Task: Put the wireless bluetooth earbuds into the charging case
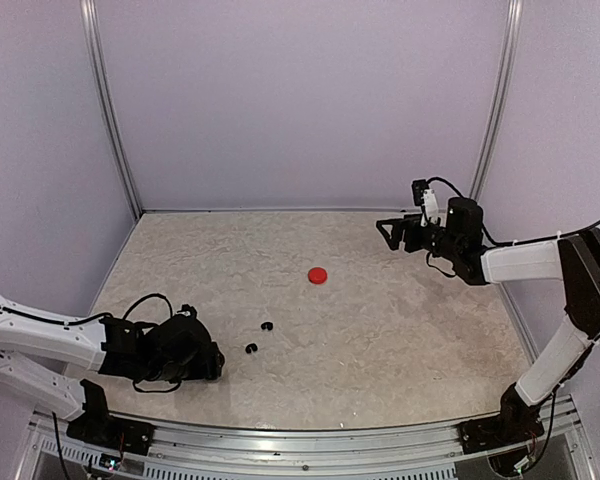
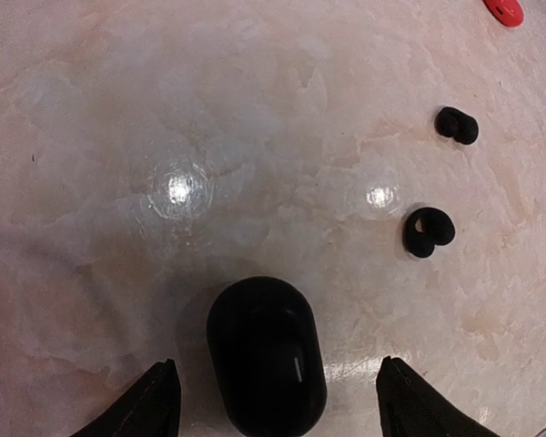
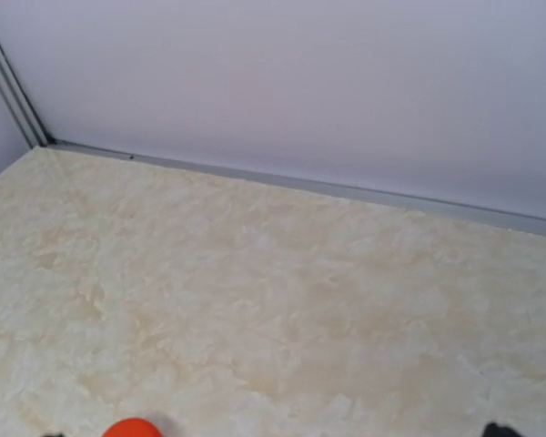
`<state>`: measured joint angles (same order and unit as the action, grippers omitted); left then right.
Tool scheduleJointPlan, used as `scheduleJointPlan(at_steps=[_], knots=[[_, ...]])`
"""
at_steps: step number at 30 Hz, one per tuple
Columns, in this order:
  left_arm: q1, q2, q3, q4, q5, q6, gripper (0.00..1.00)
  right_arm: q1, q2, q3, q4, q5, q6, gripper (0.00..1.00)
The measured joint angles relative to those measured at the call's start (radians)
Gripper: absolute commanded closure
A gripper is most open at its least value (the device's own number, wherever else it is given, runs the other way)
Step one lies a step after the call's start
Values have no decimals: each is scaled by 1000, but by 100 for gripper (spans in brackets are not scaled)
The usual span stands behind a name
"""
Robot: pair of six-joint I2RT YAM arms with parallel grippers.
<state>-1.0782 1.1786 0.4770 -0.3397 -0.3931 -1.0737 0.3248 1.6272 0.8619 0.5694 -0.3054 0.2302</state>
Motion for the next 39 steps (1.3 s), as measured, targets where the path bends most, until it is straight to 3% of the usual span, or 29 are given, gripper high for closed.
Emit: scheduleJointPlan(at_steps=[13,19,22,24,27,34,39], knots=[[-6,92,-16,27,-9,-22,34,0,-21,-16,-64,-5,17,0],[-8,116,-15,55,-36,-13,46,0,-21,47,-174,-2,16,1],[-10,118,-17,58,-36,-1,50,0,-21,50,-196,23,37,9],[-12,116,-19,60,-34,2,53,0,-21,50,-221,44,57,2],[-16,95,-34,63,-30,13,56,0,-12,61,-262,60,83,1],[-61,56,-30,63,-45,145,56,0,-34,3,-233,8,95,0],[-114,23,33,94,-94,316,58,-3,-43,-11,-221,-181,61,1]])
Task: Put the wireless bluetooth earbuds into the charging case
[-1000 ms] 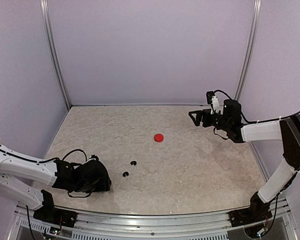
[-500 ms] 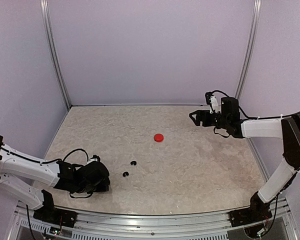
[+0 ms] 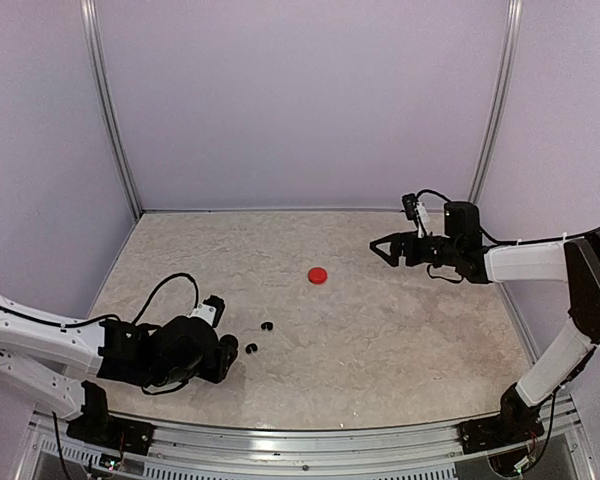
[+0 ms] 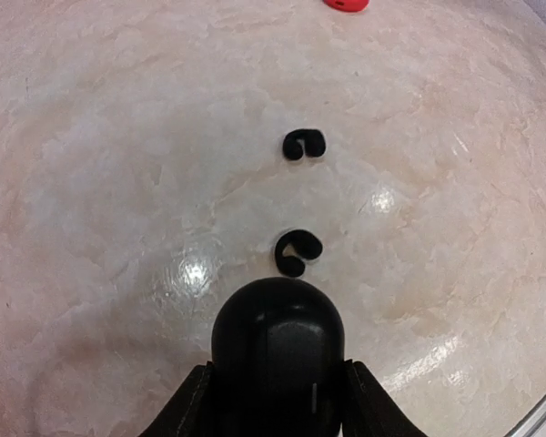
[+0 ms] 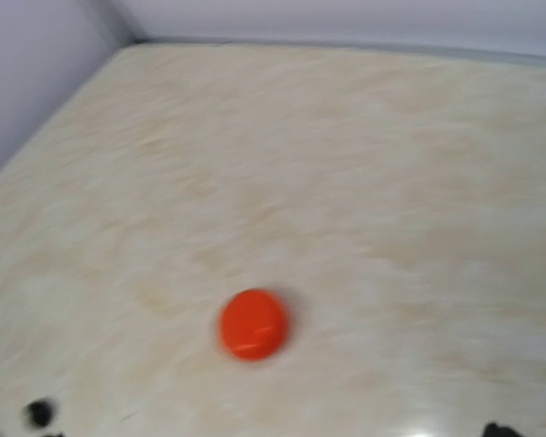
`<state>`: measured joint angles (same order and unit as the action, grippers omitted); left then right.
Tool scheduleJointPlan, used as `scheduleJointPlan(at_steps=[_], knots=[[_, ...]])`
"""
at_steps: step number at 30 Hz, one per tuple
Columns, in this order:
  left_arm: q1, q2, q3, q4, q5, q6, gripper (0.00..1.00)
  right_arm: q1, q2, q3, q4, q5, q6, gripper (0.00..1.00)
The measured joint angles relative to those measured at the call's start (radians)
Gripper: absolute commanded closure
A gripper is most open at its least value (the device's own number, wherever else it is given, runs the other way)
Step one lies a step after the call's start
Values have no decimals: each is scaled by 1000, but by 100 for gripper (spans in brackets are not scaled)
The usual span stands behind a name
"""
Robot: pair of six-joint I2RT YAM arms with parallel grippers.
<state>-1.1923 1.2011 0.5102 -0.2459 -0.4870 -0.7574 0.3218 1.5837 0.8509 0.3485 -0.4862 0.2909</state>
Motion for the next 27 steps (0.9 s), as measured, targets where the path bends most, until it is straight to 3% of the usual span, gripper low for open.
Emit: scheduleJointPlan(at_steps=[5,9,15,21,27], knots=[[-25,-63,40,126,-39,276,57,-2,4,2,-12,-204,-8,1],[-69,-105,47,226,-52,498,57,25,3,13,-72,-300,-18,9],[-98,-108,65,345,-40,787,58,219,-16,26,-156,-352,-16,17],[-106,-51,114,421,-35,941,58,392,-18,53,-172,-362,34,29],[-129,32,135,488,-40,1022,58,459,-13,87,-136,-357,98,34]])
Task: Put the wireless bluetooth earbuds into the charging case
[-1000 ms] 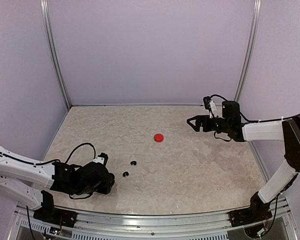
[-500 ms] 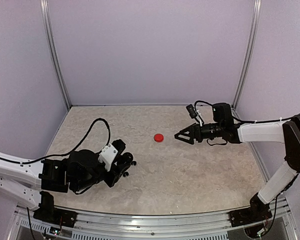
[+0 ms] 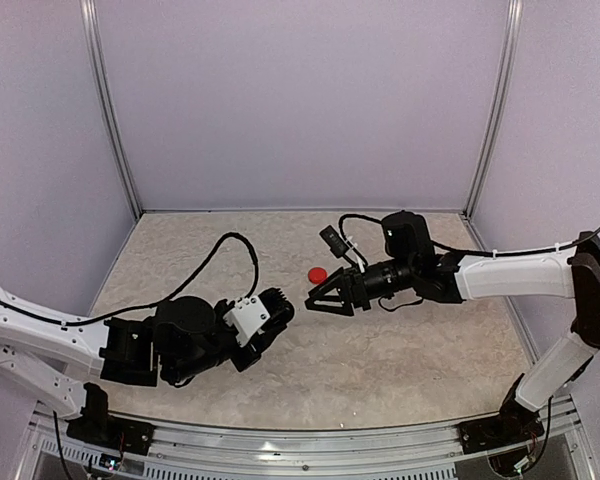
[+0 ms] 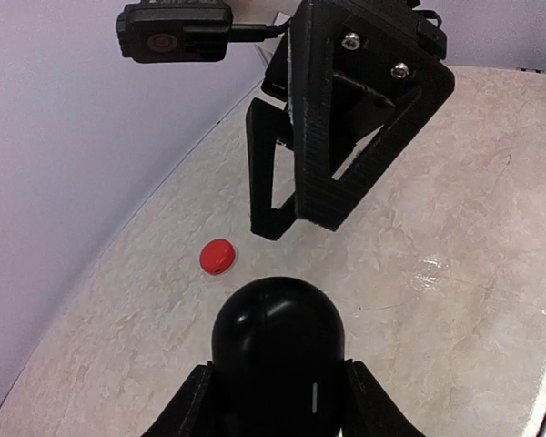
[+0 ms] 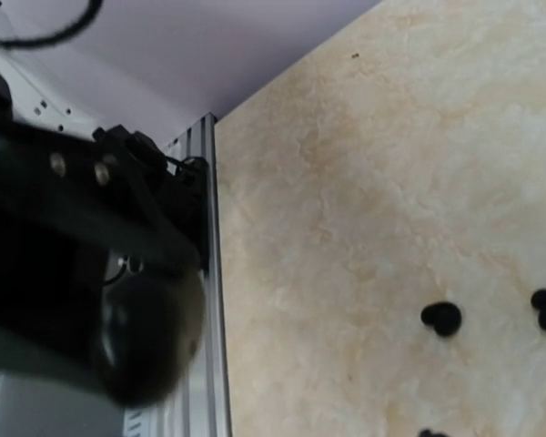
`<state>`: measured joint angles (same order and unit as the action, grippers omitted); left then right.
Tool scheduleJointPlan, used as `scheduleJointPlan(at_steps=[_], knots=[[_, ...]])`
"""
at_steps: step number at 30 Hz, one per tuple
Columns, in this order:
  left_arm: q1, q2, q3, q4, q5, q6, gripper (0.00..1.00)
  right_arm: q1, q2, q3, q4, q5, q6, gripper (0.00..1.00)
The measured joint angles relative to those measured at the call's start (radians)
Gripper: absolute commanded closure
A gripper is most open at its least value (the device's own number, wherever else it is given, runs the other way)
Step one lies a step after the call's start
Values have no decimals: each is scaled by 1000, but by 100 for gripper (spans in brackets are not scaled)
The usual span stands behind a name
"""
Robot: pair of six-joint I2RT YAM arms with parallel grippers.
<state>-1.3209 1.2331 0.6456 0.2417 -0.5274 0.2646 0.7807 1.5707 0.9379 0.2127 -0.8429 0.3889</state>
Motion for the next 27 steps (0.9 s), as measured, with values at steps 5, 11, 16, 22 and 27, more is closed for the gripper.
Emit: scheduleJointPlan(at_steps=[5,11,16,22,27], knots=[[-5,44,14,20,-11,29,58,39,10,13,10,37,22,40],[-5,89,31,24,-42,58,58,80,48,22,28,57,40,45],[-8,105,34,36,-46,76,58,107,80,26,57,65,69,52],[-8,127,47,44,-58,85,58,118,101,26,100,64,100,66],[-8,132,47,51,-72,85,51,122,102,26,120,61,106,77]])
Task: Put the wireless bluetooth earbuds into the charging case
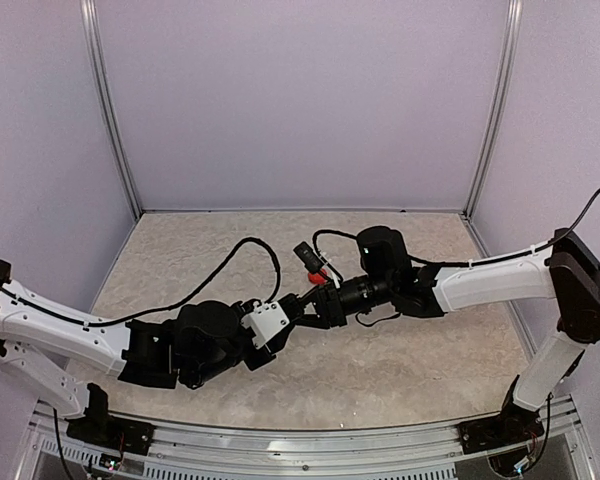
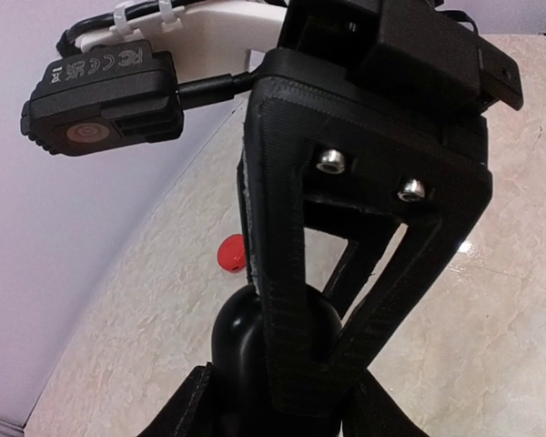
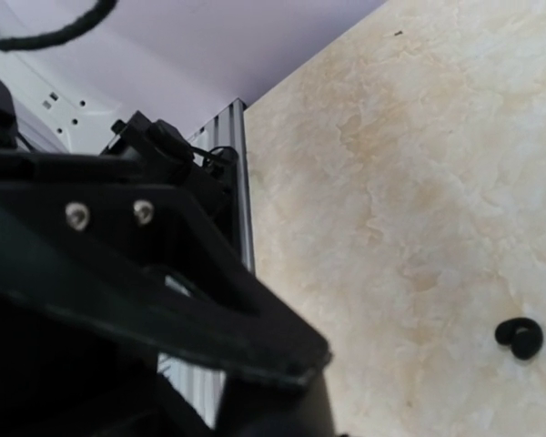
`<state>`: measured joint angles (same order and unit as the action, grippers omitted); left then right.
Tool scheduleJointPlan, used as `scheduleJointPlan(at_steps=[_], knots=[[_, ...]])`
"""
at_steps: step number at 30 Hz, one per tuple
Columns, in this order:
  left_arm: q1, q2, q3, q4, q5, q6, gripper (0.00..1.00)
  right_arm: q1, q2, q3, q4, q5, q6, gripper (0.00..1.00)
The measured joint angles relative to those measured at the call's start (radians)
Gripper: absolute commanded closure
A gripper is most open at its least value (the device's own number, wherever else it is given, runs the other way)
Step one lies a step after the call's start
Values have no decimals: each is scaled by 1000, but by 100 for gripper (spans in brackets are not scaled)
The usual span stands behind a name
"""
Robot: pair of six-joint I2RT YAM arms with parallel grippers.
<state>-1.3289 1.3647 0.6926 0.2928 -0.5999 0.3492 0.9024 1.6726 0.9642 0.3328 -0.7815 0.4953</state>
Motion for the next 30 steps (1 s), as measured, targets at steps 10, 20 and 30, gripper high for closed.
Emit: scheduleJointPlan(at_steps=[10,20,30], knots=[[-6,-48,-27,53,-7,-34,35,-15,-6,-6,15,8,-6,89],[-7,-129,-76,63,-7,-53,35,-34,-41,-13,24,-11,-23,89],[-7,-92,-75,85,1,-27,44,-34,-42,-30,58,-44,-5,88]])
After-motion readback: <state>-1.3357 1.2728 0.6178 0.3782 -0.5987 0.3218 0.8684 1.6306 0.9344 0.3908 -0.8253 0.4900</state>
